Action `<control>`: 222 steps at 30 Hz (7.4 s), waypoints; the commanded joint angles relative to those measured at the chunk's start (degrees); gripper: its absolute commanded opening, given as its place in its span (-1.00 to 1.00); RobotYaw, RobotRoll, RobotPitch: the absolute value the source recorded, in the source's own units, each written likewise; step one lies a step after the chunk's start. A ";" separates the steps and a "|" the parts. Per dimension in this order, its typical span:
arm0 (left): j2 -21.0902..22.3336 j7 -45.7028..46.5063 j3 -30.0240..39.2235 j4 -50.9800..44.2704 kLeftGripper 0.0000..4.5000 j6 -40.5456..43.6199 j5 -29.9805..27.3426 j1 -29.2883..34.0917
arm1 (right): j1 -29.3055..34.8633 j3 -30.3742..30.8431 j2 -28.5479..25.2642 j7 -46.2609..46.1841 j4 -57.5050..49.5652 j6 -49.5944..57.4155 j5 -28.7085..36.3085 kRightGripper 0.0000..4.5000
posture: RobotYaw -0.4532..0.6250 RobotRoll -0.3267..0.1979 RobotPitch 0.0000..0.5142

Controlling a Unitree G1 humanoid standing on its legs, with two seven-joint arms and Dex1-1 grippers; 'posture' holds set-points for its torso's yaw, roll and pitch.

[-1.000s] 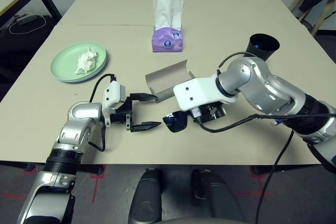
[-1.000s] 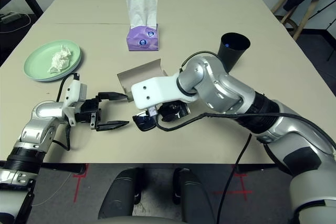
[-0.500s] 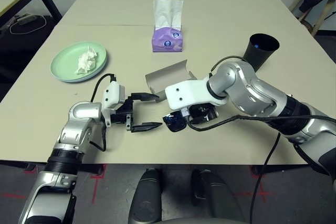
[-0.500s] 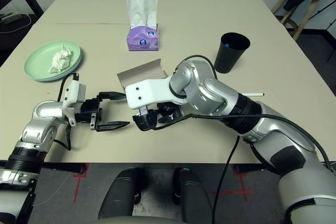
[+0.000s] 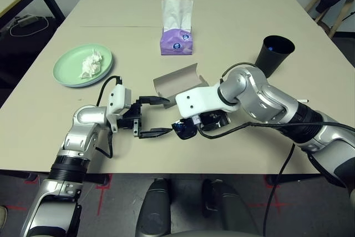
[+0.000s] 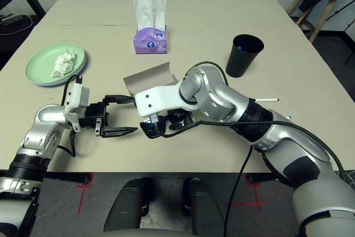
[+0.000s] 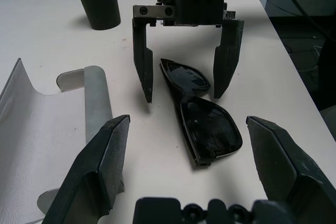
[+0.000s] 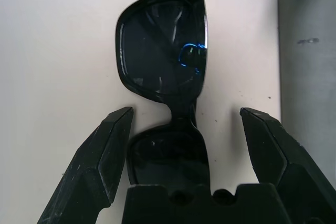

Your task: Organize and tidy the items on the table.

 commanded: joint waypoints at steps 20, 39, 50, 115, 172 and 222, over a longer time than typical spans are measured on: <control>-0.31 0.60 -0.64 -0.57 1.00 -0.83 0.97 0.85 | -4.36 1.52 2.95 7.36 1.33 2.78 -4.23 1.00 | 0.22 0.25 -0.45; -0.67 1.16 -1.09 -0.98 1.00 -0.67 1.40 0.42 | -8.59 4.78 4.58 10.20 1.46 5.48 -6.19 1.00 | 0.22 0.25 -0.47; -0.20 1.23 -0.91 -1.80 1.00 -0.52 1.50 0.91 | -8.27 4.62 4.88 10.10 3.34 4.06 -6.97 1.00 | 0.23 0.25 -0.46; -0.14 0.71 -1.13 -0.12 1.00 -1.50 2.78 0.08 | -7.25 3.27 6.85 9.00 8.70 -2.21 -9.30 -0.07 | 0.22 0.25 -0.49; -2.18 18.27 3.57 -11.23 1.00 4.26 1.17 4.96 | -15.84 -4.55 15.63 -11.72 39.80 -33.26 -18.56 -0.81 | 0.35 0.25 -0.43; -0.13 16.81 4.89 -3.75 1.00 5.60 1.94 -0.12 | 23.37 -50.70 13.87 -21.89 0.77 0.25 23.49 0.98 | -0.03 0.25 -0.44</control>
